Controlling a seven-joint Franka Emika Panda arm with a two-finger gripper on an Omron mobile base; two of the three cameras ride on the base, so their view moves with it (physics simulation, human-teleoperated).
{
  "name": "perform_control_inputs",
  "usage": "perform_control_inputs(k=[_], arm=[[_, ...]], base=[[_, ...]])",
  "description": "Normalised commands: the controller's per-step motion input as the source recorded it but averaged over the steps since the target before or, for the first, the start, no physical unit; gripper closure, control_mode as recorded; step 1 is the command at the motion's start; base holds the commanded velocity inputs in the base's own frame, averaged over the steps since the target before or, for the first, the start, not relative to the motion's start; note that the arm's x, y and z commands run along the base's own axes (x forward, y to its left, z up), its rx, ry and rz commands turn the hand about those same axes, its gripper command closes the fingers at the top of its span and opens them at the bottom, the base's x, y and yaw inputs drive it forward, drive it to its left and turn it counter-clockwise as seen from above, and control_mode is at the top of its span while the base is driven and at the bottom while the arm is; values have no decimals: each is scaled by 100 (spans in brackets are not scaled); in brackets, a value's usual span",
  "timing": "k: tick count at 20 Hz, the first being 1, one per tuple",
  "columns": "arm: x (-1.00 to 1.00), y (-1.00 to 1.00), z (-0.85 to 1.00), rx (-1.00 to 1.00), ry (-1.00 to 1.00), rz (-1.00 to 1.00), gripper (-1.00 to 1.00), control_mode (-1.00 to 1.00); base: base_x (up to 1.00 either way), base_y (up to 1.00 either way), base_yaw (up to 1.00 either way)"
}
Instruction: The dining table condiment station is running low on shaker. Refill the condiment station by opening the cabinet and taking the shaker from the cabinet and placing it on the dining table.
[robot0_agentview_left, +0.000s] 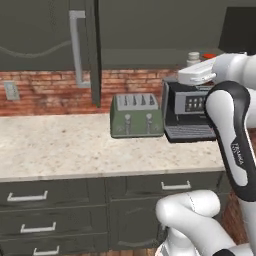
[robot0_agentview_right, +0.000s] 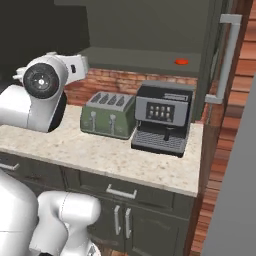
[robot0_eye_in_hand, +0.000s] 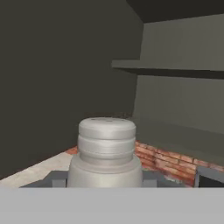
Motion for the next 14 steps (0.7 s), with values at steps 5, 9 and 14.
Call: perform_control_inputs(k=[5,9,14], arm=[[0,0,0,0,0,0,100,100],[0,0,0,0,0,0,100,100],[0,0,0,0,0,0,100,100]], base=[[-70,47,59],[-49,70,64],[-38,80,67]])
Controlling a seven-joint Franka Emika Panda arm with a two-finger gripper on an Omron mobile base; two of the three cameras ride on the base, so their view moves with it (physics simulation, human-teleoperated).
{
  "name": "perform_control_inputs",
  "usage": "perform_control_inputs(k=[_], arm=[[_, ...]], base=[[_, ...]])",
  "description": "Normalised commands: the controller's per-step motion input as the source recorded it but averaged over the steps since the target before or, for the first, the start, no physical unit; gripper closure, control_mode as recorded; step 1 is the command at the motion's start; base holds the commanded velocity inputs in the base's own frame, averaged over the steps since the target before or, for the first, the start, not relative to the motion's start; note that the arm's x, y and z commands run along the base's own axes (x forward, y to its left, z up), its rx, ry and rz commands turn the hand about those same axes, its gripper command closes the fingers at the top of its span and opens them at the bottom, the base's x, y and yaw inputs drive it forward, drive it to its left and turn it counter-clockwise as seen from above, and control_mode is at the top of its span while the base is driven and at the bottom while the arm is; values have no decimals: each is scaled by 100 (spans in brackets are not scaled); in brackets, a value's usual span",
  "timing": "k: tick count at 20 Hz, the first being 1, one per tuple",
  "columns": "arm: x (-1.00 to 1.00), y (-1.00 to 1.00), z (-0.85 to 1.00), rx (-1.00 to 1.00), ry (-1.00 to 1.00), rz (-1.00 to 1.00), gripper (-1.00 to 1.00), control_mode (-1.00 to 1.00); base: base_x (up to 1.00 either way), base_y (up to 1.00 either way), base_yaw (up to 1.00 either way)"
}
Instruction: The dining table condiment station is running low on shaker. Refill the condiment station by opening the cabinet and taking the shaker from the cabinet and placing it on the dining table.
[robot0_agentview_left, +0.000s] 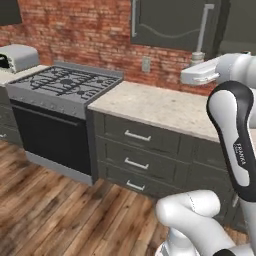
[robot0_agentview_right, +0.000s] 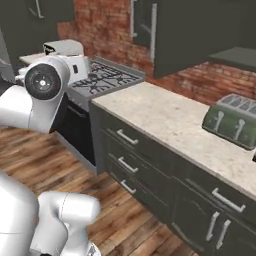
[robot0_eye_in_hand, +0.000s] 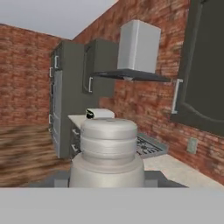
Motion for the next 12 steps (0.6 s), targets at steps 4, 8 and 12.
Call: perform_control_inputs(k=[4,8,12], arm=[[0,0,0,0,0,0,100,100],[0,0,0,0,0,0,100,100],[0,0,0,0,0,0,100,100]], base=[[-21,68,77],[-22,49,83],[-18,34,89]])
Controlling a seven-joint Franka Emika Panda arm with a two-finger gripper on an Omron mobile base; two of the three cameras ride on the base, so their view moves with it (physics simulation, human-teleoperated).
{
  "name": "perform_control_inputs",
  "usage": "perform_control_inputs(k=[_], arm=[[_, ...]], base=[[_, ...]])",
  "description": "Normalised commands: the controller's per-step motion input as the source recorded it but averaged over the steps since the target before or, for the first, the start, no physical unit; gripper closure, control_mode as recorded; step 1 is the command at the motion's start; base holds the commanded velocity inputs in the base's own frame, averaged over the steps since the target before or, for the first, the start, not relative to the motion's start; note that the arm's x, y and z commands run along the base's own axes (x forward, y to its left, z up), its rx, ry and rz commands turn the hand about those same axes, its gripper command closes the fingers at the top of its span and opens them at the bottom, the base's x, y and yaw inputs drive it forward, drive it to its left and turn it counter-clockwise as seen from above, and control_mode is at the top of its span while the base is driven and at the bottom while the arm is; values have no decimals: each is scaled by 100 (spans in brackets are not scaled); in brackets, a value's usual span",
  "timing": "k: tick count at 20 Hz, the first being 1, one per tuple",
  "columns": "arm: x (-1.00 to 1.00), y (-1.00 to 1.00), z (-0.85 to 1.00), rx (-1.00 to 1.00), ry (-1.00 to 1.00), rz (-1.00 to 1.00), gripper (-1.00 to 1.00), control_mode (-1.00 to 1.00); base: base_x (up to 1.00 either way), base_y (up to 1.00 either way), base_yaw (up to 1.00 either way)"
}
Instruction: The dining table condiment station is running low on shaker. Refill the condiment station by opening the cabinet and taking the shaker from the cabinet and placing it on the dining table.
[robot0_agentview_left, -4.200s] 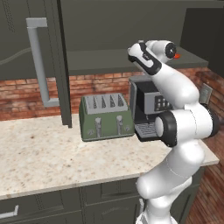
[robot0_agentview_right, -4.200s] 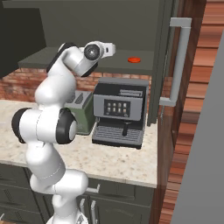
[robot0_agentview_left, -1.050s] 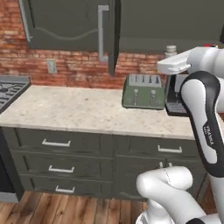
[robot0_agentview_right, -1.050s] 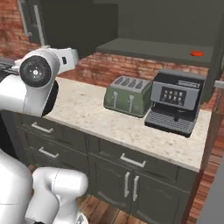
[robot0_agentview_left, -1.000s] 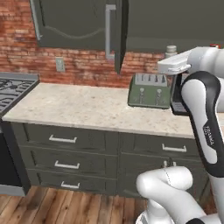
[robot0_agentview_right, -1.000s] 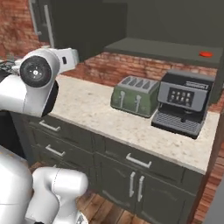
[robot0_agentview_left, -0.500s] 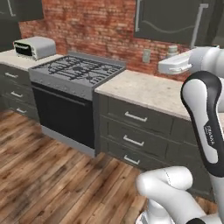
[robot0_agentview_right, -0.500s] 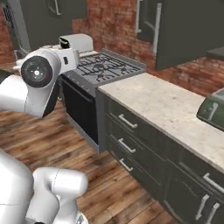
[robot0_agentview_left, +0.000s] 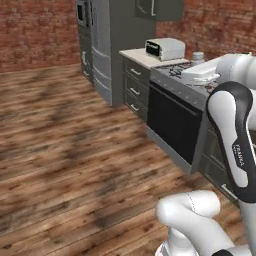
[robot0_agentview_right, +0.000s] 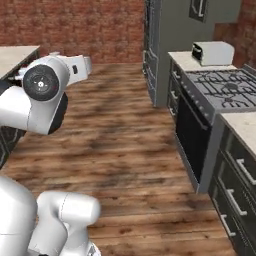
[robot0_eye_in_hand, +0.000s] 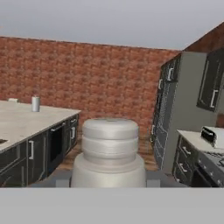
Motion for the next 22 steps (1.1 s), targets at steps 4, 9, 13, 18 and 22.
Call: perform_control_inputs(k=[4,9,13,18,22], arm=[[0,0,0,0,0,0,100,100],[0,0,0,0,0,0,100,100],[0,0,0,0,0,0,100,100],[0,0,0,0,0,0,100,100],[0,0,0,0,0,0,100,100]], base=[[-12,29,90],[-10,28,90],[-3,35,84],[27,7,62],[22,-1,52]])
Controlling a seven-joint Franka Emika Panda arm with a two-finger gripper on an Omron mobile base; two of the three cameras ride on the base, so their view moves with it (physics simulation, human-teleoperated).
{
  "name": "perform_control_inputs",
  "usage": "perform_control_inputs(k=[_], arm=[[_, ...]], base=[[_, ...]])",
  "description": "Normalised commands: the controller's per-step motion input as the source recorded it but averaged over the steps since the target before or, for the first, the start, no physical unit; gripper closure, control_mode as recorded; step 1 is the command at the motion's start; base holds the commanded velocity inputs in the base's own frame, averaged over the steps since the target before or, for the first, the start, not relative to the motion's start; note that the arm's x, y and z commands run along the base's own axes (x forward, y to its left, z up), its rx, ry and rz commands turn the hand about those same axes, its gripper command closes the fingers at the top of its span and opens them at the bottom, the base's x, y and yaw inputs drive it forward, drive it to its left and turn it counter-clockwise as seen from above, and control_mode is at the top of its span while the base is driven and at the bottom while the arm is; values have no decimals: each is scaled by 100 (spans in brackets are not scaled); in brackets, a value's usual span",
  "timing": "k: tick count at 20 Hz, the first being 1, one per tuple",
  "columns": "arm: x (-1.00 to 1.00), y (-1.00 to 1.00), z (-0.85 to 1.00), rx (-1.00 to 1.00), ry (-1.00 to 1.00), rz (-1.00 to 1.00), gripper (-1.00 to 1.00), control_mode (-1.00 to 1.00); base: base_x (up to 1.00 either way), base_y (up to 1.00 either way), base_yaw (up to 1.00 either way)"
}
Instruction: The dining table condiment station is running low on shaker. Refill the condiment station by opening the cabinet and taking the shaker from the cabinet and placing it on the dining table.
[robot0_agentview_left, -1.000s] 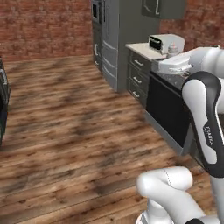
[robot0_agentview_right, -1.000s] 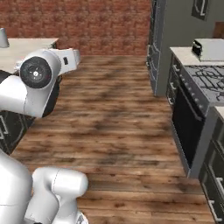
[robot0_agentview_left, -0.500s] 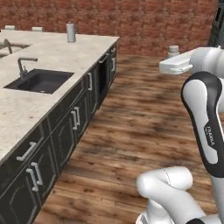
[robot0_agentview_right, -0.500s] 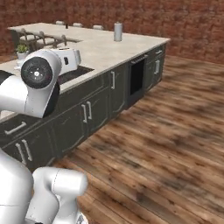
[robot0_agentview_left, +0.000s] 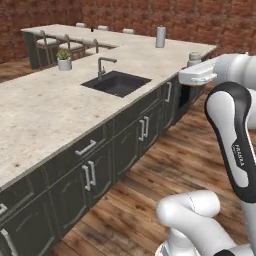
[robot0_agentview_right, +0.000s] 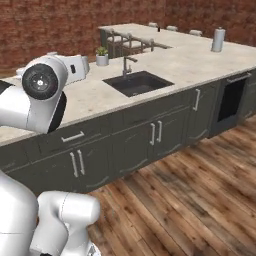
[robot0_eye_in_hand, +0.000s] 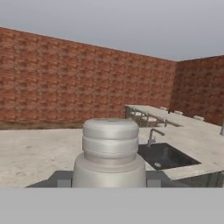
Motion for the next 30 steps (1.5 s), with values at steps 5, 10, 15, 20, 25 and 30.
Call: perform_control_inputs(k=[5,10,15,20,25,30], arm=[[0,0,0,0,0,0,100,100],[0,0,0,0,0,0,100,100],[0,0,0,0,0,0,100,100],[0,0,0,0,0,0,100,100],[0,0,0,0,0,0,100,100],[0,0,0,0,0,0,100,100]], base=[[21,-2,46],[26,0,43],[22,0,34],[35,-5,24],[62,24,5],[42,49,1]])
